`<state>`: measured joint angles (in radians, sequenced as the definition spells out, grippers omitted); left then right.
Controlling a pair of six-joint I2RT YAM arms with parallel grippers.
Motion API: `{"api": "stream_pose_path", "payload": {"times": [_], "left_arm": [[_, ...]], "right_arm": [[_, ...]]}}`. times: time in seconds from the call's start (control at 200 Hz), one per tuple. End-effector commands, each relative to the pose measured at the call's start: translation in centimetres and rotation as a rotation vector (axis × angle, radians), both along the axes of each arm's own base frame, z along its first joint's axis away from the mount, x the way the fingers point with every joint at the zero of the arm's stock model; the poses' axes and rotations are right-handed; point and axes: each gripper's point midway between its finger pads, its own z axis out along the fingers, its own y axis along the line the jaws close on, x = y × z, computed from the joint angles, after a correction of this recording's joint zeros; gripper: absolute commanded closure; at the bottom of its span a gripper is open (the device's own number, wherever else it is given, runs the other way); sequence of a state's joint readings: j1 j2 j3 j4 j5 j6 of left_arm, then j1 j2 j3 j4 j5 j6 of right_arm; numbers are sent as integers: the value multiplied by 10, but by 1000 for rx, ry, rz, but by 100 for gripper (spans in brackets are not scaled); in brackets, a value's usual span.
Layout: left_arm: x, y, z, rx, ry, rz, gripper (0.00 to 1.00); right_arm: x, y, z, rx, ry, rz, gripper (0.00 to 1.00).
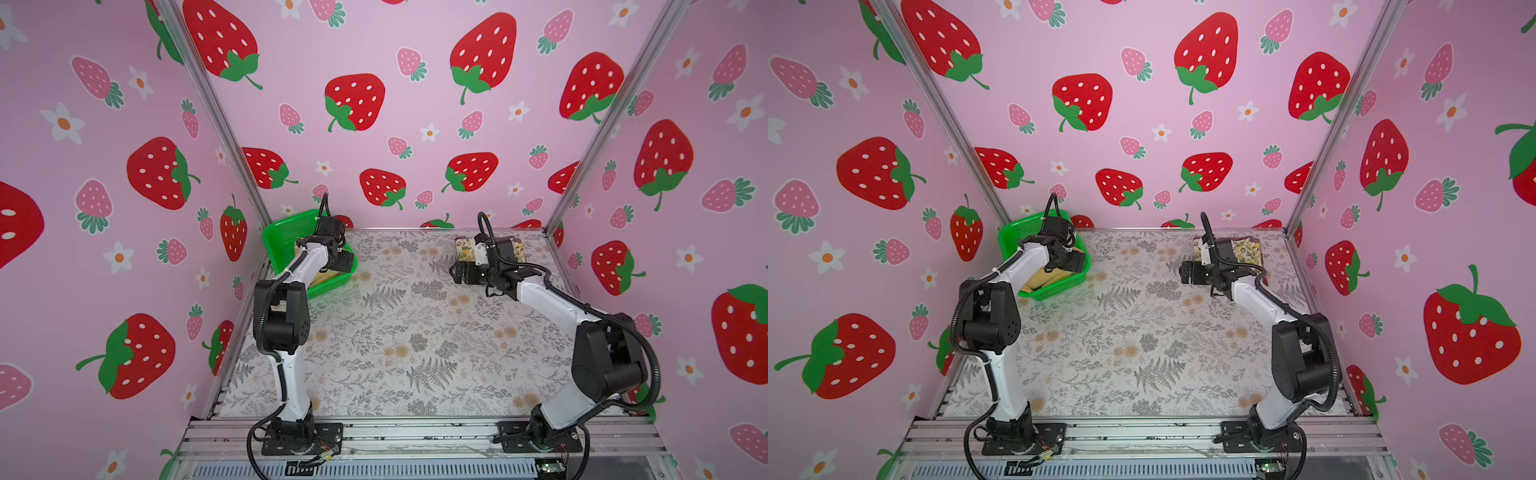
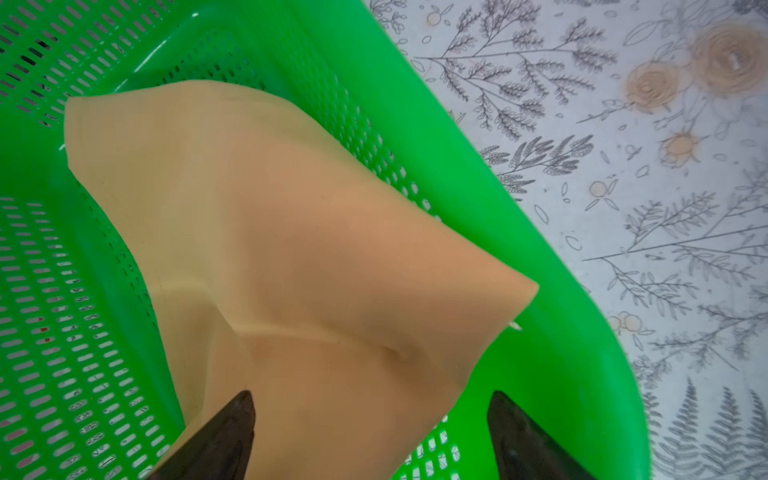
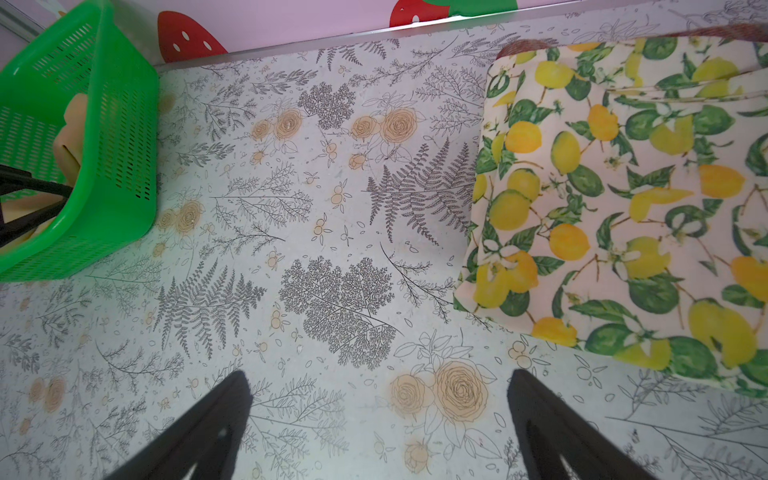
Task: Fold and stack the skirts
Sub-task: 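Grasp the tan skirt in the green basket with the left gripper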
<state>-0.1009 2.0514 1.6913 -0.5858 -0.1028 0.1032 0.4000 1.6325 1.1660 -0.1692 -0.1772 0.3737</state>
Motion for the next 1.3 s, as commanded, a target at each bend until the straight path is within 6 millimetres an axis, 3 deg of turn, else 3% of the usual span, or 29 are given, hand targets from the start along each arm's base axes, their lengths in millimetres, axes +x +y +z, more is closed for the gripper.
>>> {"api": "stream_pose_path", "payload": {"times": [0.0, 0.235, 0.335, 0.605, 0.65, 0.675, 0.825, 1.001, 1.121, 1.296], "left_arm": [[-1, -7, -4, -44, -1, -16, 11], [5, 19, -20, 75, 49, 95, 13], [10, 28, -19, 106, 36, 136, 20], [20, 34, -6, 95, 17, 195, 73], [19, 35, 0, 86, 13, 212, 95], [18, 35, 4, 78, 5, 223, 100], [17, 29, 39, -8, -70, 273, 100], [7, 12, 93, -142, -166, 276, 100], [-6, -2, 137, -235, -239, 251, 100], [-38, -37, 197, -404, -323, 171, 100]], "right_arm": [[-2, 6, -6, 12, 14, 12, 0], [-2, 6, -7, 6, 19, 14, 0], [-3, 7, -8, 12, 26, 12, 0], [-6, 7, -1, 16, 15, 13, 0], [-7, 7, 2, 18, 10, 14, 0], [-7, 8, 3, 19, 8, 14, 0], [-8, 7, 8, 28, -2, 14, 0], [-10, 9, 16, 41, -16, 19, 0], [-10, 6, 26, 39, -44, 13, 0], [-10, 1, 38, 28, -82, -5, 0]]}}
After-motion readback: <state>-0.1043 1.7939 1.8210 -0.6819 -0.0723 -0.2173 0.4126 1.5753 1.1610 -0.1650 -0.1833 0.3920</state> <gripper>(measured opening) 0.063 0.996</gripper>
